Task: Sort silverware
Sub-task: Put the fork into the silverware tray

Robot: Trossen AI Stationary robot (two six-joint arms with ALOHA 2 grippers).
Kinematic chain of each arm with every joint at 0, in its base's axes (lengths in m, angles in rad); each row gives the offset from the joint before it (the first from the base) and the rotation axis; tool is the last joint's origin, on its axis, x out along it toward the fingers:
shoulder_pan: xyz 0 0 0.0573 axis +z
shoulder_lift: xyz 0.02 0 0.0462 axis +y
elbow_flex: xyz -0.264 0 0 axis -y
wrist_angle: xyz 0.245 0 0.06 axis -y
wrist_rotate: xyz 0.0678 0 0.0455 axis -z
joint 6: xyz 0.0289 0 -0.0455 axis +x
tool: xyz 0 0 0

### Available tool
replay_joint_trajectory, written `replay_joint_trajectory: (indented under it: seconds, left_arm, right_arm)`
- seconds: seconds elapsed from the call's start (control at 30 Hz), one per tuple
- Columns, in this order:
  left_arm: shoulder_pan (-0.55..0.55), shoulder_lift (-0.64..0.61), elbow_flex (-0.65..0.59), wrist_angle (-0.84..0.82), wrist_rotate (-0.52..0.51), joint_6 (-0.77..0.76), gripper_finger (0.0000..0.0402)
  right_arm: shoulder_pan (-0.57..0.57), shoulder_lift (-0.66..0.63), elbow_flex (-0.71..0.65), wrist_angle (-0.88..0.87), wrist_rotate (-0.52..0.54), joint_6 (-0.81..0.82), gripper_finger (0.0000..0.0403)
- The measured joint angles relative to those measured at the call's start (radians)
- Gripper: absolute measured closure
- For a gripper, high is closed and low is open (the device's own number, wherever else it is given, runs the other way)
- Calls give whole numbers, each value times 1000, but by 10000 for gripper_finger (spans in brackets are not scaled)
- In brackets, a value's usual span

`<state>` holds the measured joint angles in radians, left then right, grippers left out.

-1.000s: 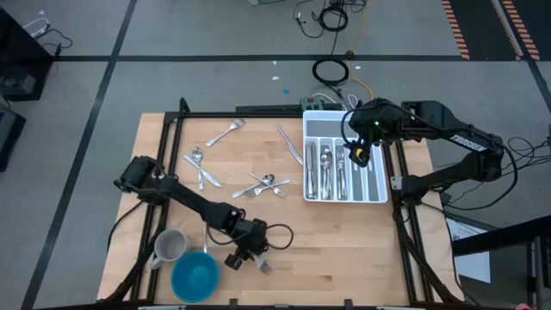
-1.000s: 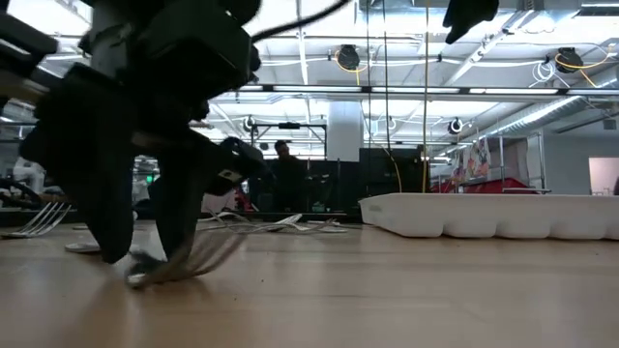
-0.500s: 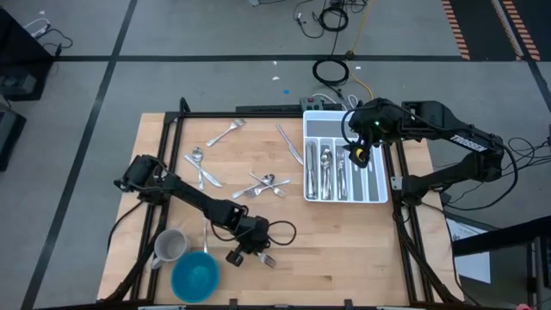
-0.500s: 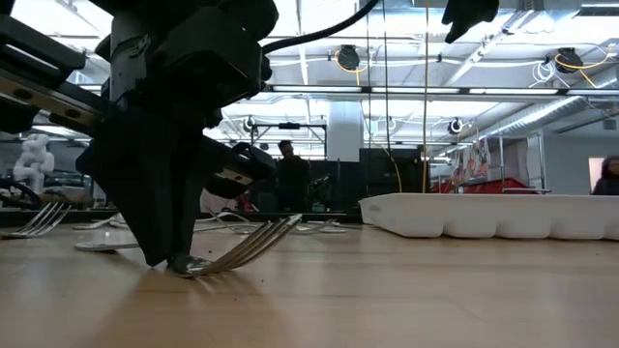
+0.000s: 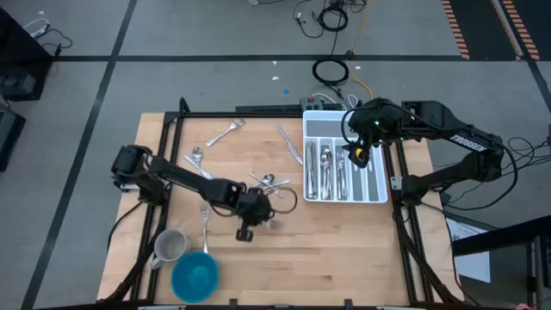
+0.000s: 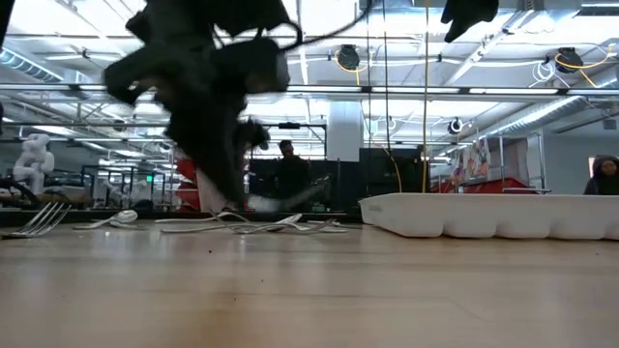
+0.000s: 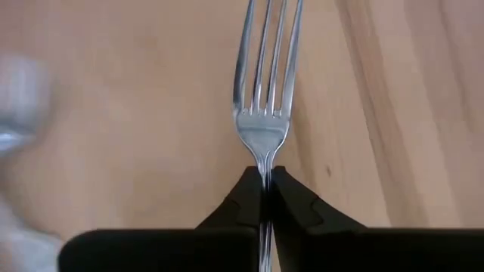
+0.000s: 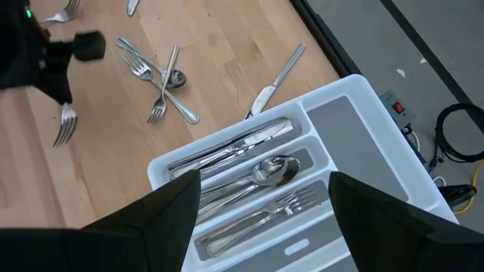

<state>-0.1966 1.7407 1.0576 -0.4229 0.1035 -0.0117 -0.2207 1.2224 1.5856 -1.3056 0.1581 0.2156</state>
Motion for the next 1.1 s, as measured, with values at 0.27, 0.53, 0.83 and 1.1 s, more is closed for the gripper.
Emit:
replay_joint_trajectory:
  seconds: [0.27,0.53,0.83,1.1]
  left_arm:
    - [78,-127,121,5,-71,-235,389]
    - [149,-123,295,77,-241,-306,389]
    - [280,-24,375,296,-260,-443,389]
    - [334,172,561,462,-217,-549,389]
  right_arm:
    - [0,0,0,-3,-2,12,117]
    - [0,-13,0,22,0,28,117]
    - [0,-46,123,79,5,45,117]
    - [0,-53,245,85,63,16,117]
